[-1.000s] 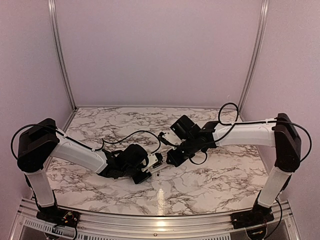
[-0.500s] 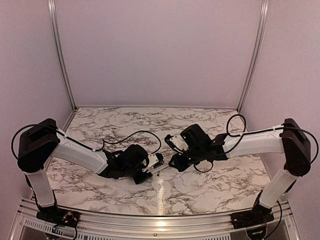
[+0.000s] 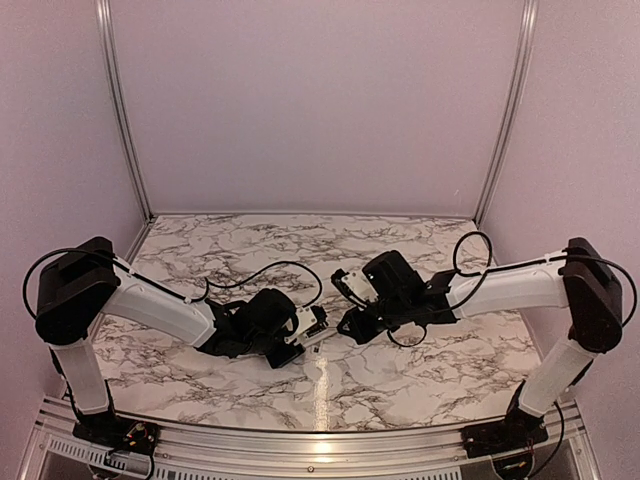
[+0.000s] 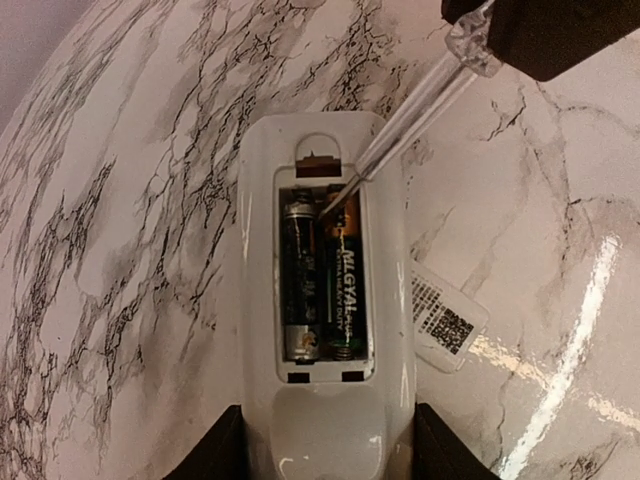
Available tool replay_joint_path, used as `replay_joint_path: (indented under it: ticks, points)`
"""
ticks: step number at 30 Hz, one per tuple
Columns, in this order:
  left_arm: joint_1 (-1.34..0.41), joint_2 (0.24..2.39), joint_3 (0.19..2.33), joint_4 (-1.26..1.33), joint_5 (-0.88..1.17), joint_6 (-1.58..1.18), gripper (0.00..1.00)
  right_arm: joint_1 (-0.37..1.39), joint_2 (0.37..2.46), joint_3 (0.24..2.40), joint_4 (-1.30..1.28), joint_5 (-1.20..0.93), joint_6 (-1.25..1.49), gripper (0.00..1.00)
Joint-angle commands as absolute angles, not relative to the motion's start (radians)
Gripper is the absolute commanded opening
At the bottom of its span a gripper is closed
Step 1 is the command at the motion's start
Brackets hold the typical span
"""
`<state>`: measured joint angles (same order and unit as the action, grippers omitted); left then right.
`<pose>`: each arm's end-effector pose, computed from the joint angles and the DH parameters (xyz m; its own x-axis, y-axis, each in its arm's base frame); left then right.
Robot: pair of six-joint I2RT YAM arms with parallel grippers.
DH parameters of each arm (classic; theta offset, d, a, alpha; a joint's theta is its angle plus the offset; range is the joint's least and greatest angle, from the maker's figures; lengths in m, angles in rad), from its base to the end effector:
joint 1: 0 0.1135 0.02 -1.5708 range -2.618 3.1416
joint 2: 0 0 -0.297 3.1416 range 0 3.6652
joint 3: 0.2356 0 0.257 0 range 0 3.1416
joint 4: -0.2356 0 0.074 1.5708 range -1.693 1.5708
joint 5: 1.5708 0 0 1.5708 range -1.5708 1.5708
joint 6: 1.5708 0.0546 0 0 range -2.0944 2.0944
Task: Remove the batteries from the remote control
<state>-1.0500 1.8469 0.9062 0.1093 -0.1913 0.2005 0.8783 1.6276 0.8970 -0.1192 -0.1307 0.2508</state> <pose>0.1994 -0.3268 0.1384 -0.2034 0.7475 -0.6324 0.8453 0.4600 0.2719 0.2165 0.2721 0.1917 -0.6676 -0.4194 -0.6152 -0.6734 0.6926 0.2587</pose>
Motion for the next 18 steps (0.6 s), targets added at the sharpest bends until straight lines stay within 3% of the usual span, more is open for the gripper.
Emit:
replay_joint_path:
  ticks: [1, 18]
  points:
    - [-1.068, 1.868, 0.946, 0.166, -0.139, 0.218, 0.0, 0.877, 1.714, 0.966, -0.384, -0.09, 0.252, 0.0]
    - [-1.081, 1.855, 0.937, 0.17, -0.136, 0.23, 0.0, 0.868, 1.917, 1.353, -0.701, -0.064, 0.16, 0.0]
